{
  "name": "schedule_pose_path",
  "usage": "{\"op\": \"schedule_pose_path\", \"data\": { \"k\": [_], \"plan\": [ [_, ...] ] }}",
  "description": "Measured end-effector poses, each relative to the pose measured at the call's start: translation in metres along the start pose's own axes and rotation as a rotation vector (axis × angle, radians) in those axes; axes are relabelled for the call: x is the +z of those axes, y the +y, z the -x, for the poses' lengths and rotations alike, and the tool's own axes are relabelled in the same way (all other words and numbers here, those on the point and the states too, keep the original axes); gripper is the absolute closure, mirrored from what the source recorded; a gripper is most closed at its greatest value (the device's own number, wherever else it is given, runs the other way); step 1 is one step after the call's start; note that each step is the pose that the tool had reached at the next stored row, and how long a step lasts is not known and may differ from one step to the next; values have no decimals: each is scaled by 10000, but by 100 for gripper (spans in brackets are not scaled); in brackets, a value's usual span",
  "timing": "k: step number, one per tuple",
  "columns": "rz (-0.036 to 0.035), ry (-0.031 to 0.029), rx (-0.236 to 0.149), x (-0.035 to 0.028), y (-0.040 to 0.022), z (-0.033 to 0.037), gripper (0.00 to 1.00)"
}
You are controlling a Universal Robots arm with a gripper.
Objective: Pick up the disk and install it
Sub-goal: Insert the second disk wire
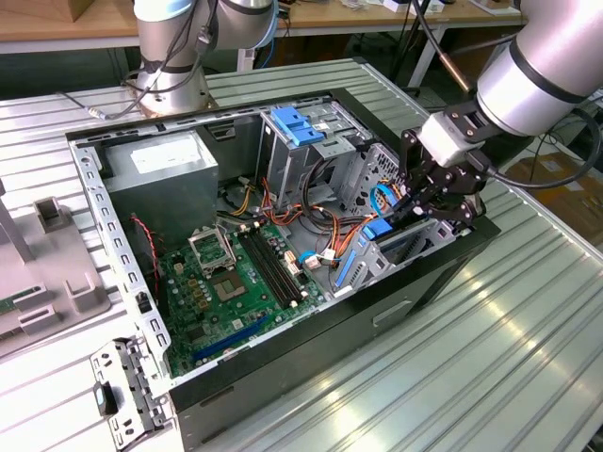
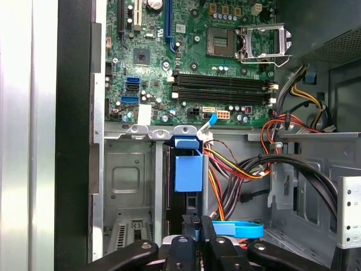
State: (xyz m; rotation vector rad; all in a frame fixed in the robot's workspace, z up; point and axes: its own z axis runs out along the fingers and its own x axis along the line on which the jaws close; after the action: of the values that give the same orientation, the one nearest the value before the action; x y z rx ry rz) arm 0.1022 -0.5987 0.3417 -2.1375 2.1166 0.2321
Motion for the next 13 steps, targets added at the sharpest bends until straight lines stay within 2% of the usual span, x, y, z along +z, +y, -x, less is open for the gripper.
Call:
{"op": "schedule_pose_path", "data": {
  "k": [1,3,5,6,7,9,13],
  "plan": [
    [0,-1,0,1,0,0,82],
    [0,-1,-1,1,0,0,71],
    [0,-1,0,1,0,-1,71],
    [0,1,-1,1,0,0,64],
    [0,-2,0,0,0,-1,64],
    [-1,-77,-2,-6,0,-6,64],
    [-2,-286,-6,-65,1,6,64]
  ]
}}
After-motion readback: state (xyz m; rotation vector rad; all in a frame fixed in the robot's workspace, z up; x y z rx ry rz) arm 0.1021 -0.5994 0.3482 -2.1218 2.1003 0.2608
